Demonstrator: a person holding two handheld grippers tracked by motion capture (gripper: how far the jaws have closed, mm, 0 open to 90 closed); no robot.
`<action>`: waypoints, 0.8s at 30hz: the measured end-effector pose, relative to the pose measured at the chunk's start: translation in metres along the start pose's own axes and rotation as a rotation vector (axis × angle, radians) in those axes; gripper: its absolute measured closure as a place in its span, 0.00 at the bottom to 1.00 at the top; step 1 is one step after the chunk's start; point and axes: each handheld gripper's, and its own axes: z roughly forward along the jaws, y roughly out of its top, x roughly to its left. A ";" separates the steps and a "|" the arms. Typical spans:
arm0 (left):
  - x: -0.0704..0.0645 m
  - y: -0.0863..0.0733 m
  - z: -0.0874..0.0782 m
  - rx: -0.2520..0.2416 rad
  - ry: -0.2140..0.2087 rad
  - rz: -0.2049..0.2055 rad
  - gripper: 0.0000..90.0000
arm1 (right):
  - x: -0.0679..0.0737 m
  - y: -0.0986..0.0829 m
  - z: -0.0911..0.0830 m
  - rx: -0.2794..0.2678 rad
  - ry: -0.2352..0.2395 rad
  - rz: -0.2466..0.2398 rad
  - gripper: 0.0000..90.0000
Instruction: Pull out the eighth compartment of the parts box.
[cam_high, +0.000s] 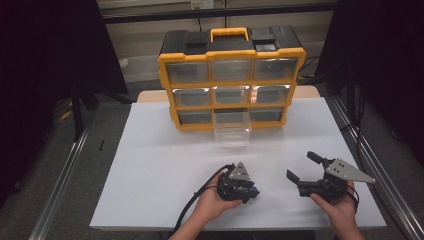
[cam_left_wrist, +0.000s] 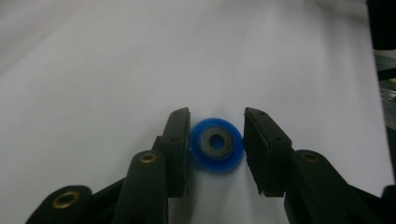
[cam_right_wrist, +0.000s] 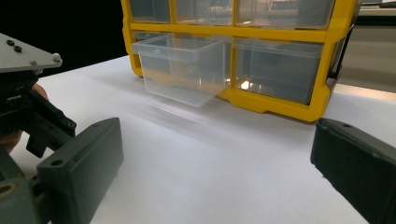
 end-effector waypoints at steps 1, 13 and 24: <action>0.000 -0.001 0.001 -0.028 0.002 -0.029 0.69 | 0.000 0.000 0.000 0.001 0.002 -0.001 0.02; 0.005 -0.004 -0.003 -0.027 0.025 -0.061 0.69 | 0.001 0.000 0.000 0.002 0.003 0.003 0.02; 0.010 -0.006 -0.004 -0.055 0.044 -0.111 0.69 | 0.000 0.000 0.000 0.003 0.005 0.001 0.02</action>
